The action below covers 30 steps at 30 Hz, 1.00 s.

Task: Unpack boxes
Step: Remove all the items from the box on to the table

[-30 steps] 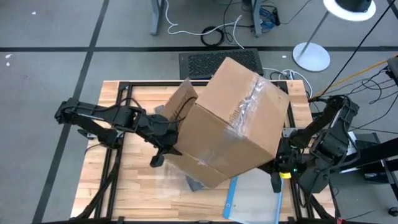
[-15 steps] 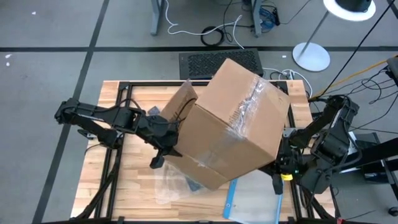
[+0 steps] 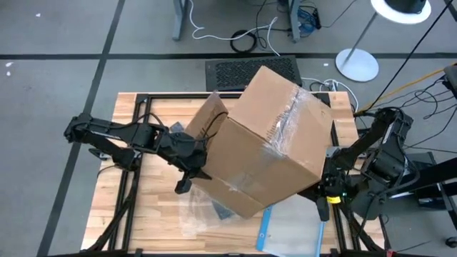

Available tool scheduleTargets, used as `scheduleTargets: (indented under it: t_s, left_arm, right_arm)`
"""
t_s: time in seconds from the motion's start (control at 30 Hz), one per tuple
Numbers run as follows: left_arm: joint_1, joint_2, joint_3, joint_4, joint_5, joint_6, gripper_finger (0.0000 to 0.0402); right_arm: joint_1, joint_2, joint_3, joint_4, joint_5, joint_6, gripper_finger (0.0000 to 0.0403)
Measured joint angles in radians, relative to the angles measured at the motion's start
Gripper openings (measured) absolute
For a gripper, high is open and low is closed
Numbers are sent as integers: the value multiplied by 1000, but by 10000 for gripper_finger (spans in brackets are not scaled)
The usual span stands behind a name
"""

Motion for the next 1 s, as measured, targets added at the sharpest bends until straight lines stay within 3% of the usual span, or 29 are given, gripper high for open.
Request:
scheduleTargets:
  t_s: [0.2,0.4,0.67,1.0]
  left_arm:
    - [10,2,59,-48,-36,37,0]
    - [11,5,98,-102,-52,45,0]
    - [11,6,194,-220,-135,101,0]
    - [11,4,343,-220,-209,116,0]
  right_arm:
    - [45,-17,0,-19,-5,91,105]
    - [155,-18,-1,-130,-40,291,136]
    - [299,-2,-1,-198,-40,521,136]
    - [435,-5,54,-184,-4,630,135]
